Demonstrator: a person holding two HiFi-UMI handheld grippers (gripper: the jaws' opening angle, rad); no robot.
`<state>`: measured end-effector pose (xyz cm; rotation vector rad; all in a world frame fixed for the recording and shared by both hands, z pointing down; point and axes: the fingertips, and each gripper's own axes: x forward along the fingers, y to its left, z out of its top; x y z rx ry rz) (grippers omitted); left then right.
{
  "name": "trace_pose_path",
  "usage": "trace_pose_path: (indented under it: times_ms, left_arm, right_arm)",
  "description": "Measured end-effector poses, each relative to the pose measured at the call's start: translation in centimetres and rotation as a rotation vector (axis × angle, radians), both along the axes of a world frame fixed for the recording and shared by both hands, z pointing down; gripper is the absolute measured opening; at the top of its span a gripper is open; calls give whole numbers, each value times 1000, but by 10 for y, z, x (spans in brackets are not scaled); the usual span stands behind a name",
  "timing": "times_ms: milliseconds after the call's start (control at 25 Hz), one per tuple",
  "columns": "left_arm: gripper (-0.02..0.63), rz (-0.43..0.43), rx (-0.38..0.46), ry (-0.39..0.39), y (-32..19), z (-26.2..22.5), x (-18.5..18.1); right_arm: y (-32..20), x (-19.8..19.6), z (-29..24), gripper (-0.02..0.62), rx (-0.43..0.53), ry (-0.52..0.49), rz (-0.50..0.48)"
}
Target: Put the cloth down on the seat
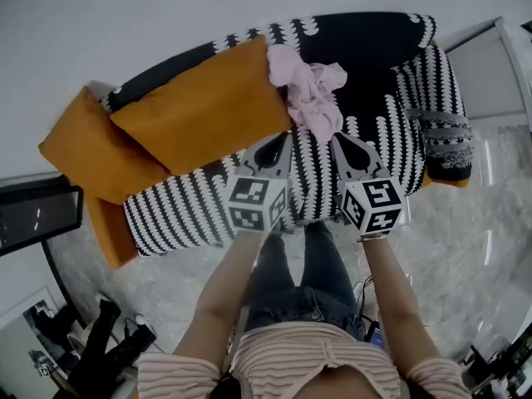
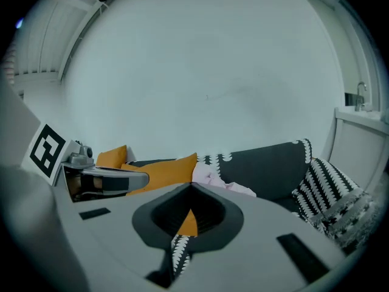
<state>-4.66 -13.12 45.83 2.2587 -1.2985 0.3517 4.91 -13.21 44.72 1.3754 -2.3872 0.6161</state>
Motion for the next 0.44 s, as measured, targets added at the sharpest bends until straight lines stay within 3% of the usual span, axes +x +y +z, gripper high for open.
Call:
trace_pose_path:
  times_ms: [440]
  left_arm:
    - [12, -37, 103, 25, 35, -57, -26]
  right_arm:
    - [47, 0, -57, 8, 115, -40, 44]
